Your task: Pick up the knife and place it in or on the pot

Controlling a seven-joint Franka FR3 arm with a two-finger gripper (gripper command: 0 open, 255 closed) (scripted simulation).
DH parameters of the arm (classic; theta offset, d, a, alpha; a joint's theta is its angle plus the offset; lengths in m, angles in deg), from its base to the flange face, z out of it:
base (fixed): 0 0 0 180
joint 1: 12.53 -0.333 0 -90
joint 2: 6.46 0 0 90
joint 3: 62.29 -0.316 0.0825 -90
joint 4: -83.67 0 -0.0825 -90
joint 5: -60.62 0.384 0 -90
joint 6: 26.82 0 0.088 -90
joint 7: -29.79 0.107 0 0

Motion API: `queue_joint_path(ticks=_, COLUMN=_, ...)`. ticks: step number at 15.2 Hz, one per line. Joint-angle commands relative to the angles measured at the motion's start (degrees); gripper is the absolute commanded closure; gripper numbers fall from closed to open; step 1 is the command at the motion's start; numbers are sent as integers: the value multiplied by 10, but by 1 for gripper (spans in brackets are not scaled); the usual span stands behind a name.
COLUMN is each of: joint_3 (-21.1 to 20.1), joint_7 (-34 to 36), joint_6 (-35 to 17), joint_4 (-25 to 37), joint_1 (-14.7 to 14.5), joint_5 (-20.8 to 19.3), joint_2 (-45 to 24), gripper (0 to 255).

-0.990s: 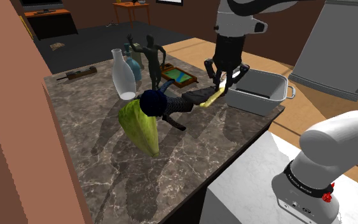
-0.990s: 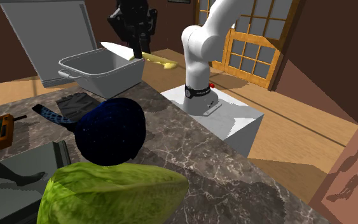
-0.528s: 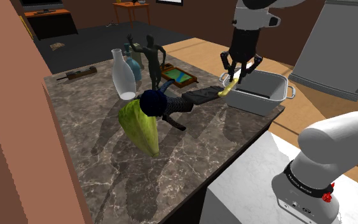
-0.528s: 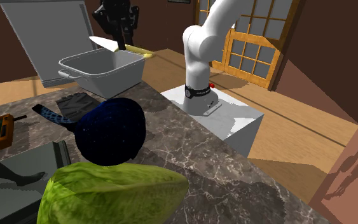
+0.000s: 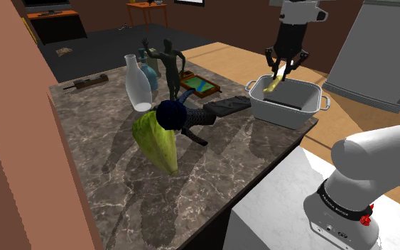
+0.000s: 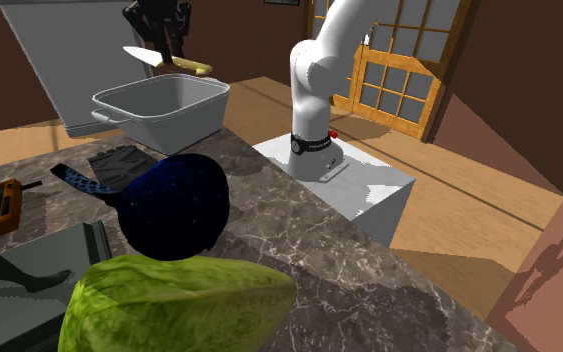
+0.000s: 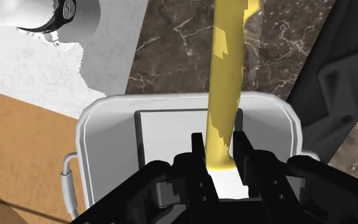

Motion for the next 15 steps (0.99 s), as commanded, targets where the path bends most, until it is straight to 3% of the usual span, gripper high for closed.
queue_joint_path(ticks=1, joint_3=21, joint_7=-27, joint_6=-1, joint_4=10, joint_1=12, joint_5=-17, joint_2=-14, gripper=255)
queue_joint_path(ticks=5, joint_3=56, joint_7=-71, joint_6=-8, joint_4=40, joint_1=33, joint_5=-42, joint_2=-53, gripper=255)
queue_joint_path(ticks=15, joint_3=53, joint_7=-73, joint_6=-85, joint_4=-36, joint_1=32, joint_5=-39, joint_2=-55, gripper=255)
